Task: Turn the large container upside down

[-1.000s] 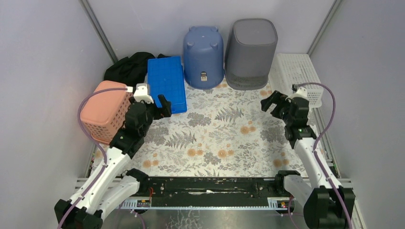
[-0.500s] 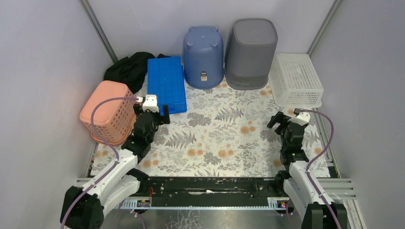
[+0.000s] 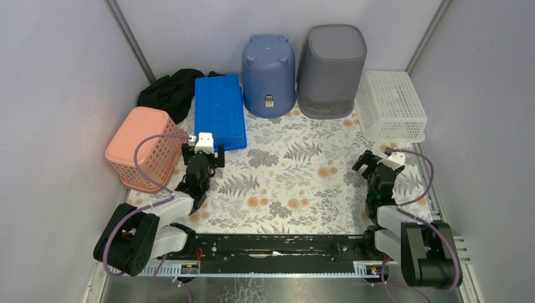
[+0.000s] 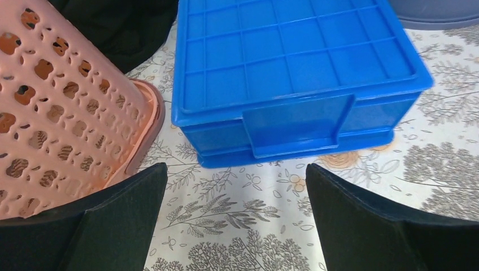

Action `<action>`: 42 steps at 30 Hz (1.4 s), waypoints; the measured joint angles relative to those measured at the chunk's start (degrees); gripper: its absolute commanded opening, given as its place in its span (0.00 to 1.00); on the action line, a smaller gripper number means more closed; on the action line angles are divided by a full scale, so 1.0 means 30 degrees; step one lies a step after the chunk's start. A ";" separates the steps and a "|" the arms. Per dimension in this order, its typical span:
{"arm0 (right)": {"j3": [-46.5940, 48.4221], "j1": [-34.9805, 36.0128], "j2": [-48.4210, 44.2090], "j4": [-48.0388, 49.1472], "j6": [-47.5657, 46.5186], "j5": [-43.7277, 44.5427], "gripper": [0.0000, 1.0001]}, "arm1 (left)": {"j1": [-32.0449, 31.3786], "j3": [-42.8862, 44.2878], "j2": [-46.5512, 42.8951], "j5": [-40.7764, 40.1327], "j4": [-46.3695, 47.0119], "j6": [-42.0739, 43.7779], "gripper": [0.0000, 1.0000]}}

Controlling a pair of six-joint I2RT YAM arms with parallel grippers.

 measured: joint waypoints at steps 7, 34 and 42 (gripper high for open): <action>0.0153 0.0000 0.3432 0.3067 -0.0641 0.0525 0.99 | 0.1523 -0.0379 0.2798 0.0554 0.3818 0.0102 1.00; 0.1610 0.0007 0.9260 0.9595 -0.3191 -0.1909 0.99 | 0.4648 -0.1056 0.6849 0.2878 1.0069 -0.1792 1.00; 0.2448 0.0007 0.9260 0.7847 -0.3526 -0.2667 0.99 | 0.4685 -0.1056 0.6849 0.3045 1.0069 -0.1858 1.00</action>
